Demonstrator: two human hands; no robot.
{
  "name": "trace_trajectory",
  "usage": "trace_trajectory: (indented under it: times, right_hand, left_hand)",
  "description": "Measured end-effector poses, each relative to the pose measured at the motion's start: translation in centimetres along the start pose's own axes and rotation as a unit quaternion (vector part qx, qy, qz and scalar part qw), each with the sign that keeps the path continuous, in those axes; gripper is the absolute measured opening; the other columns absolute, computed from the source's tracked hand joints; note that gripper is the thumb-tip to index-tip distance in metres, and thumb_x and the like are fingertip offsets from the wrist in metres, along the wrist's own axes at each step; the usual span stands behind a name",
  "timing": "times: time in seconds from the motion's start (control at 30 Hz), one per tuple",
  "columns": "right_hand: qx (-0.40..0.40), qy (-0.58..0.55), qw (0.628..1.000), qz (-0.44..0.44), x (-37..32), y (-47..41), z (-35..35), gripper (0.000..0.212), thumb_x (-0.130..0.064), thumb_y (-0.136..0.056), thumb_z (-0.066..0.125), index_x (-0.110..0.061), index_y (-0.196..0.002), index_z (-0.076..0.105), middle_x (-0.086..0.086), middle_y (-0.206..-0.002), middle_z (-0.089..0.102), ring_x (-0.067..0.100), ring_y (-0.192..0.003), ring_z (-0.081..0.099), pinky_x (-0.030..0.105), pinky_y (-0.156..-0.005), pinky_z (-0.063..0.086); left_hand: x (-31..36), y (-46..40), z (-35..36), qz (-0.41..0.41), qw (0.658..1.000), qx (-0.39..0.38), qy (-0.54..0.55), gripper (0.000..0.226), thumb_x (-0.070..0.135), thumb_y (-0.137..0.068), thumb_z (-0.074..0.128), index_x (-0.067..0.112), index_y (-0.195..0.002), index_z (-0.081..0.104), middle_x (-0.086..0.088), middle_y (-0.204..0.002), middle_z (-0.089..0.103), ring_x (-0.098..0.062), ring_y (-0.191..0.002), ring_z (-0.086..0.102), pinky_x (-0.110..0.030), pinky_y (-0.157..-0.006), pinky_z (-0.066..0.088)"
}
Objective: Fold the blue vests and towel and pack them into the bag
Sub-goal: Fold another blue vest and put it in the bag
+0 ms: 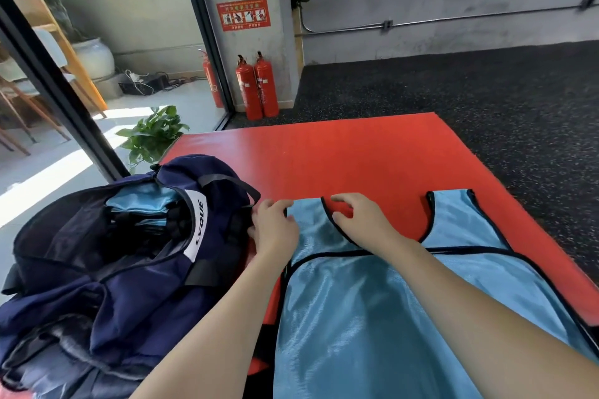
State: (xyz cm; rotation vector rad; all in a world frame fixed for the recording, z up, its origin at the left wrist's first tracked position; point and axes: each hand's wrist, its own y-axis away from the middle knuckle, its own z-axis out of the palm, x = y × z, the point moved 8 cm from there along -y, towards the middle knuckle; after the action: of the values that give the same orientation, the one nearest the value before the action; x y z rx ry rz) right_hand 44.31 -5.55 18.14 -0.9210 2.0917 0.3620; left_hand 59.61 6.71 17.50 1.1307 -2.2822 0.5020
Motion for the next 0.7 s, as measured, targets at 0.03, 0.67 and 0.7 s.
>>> trace_trajectory:
  times: [0.03,0.67,0.7]
  right_hand:
    - [0.0,0.023,1.0,-0.002,0.5,0.3,-0.4,0.041,-0.025,-0.096,0.059,-0.024,-0.137,0.058,-0.003,-0.142,0.054,0.016,-0.131,0.049,0.034,-0.112,0.039]
    - [0.128,0.182,0.956,0.192,16.7,4.7,-16.4,0.031,-0.033,-0.095,0.053,-0.028,-0.123,0.065,-0.004,-0.138,0.053,0.032,-0.124,0.046,0.044,-0.102,0.035]
    - [0.143,0.153,0.962,0.178,16.8,4.5,-16.9,0.03,-0.031,-0.093,0.051,-0.024,-0.118,0.067,-0.001,-0.134,0.057,0.033,-0.124,0.049,0.045,-0.102,0.038]
  left_hand:
    - [0.4,0.2,0.2,0.014,1.0,-0.005,-0.024,0.037,0.015,-0.098,0.05,0.031,-0.128,0.063,0.002,-0.142,0.046,-0.024,-0.132,0.037,-0.049,-0.11,0.028]
    - [21.5,8.2,15.8,0.297,0.929,-0.196,-0.099,0.038,0.04,-0.102,0.046,0.033,-0.139,0.053,0.004,-0.146,0.045,-0.025,-0.133,0.038,-0.046,-0.104,0.026]
    - [21.9,8.1,16.4,0.309,0.921,-0.196,-0.133,0.039,0.042,-0.103,0.043,0.031,-0.14,0.052,0.003,-0.149,0.042,-0.026,-0.136,0.035,-0.048,-0.106,0.024]
